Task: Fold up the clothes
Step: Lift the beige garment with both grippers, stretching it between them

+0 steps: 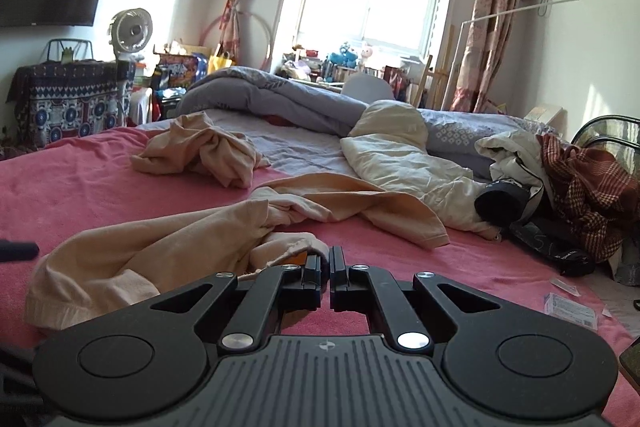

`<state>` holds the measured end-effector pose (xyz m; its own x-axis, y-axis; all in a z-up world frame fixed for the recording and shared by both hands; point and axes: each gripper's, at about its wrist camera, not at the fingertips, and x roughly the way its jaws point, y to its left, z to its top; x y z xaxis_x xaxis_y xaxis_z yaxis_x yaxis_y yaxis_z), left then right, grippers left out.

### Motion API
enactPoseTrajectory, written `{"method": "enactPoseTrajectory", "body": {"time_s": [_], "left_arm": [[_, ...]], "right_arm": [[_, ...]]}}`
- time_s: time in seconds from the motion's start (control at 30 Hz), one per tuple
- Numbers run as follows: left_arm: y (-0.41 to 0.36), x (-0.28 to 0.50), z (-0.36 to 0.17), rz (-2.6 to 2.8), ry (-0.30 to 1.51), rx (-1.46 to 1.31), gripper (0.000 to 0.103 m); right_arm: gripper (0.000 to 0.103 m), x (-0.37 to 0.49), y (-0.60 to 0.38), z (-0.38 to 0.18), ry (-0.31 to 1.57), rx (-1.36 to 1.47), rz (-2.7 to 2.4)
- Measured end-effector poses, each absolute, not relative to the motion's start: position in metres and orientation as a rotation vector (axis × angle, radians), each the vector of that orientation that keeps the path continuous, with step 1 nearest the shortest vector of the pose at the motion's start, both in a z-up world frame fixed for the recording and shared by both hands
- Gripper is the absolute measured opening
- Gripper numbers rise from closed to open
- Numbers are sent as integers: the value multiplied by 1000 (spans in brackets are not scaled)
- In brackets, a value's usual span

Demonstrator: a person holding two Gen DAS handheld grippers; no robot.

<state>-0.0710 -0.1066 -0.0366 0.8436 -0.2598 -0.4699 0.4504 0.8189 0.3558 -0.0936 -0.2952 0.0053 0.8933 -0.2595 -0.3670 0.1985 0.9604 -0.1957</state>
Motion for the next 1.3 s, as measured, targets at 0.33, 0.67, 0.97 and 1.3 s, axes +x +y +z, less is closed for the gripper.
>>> {"method": "enactPoseTrajectory", "body": {"time_s": [0.33,0.67,0.97,1.3], "left_arm": [[-90,-47,-48,-202,440,518,75],[-96,-37,-52,-230,484,487,59],[-91,-39,-54,-248,434,453,61],[-91,-45,-40,-258,476,416,6]], "right_arm": [[6,-97,-294,-33,492,-229,-264],[14,-90,-277,-79,570,-382,-265],[67,-90,-258,-85,381,-519,-333],[5,-95,-274,-72,482,-404,-279]]}}
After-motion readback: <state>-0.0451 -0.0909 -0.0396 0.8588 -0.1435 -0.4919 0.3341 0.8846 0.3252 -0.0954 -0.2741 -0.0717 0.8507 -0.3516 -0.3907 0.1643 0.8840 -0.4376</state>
